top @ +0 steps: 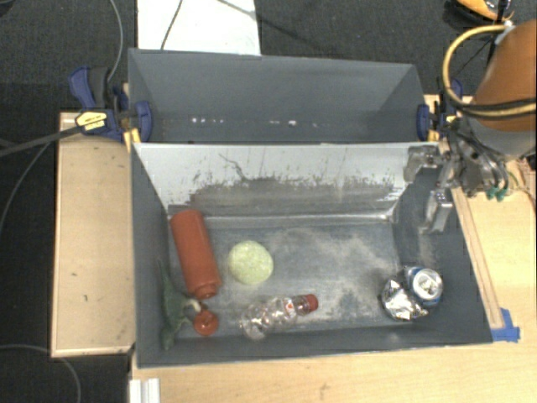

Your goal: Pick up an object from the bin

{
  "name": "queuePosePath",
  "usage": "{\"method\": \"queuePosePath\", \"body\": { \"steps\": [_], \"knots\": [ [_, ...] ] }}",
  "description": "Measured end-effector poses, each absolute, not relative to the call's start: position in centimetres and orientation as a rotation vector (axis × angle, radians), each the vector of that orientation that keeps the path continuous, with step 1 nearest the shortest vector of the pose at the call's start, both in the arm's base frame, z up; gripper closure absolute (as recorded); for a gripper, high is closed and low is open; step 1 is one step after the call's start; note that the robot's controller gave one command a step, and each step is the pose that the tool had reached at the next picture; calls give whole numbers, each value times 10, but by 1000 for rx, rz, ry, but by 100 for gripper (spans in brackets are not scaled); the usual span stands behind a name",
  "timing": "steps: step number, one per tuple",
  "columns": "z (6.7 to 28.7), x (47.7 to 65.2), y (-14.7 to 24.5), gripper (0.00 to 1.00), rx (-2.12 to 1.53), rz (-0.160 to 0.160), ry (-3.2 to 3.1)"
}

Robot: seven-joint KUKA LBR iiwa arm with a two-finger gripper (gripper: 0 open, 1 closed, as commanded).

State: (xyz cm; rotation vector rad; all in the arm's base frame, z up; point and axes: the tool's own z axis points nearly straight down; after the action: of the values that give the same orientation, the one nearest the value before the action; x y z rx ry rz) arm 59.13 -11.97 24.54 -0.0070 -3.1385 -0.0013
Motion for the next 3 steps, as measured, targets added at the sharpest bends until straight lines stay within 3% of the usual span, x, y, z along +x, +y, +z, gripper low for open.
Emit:
{"method": "queuePosePath", "body": {
  "steps": [1,3],
  "knots": [
    [250,592,-119,0,-2,1,-3146],
    [134,573,-128,0,-6,2,-3151]
  ]
}}
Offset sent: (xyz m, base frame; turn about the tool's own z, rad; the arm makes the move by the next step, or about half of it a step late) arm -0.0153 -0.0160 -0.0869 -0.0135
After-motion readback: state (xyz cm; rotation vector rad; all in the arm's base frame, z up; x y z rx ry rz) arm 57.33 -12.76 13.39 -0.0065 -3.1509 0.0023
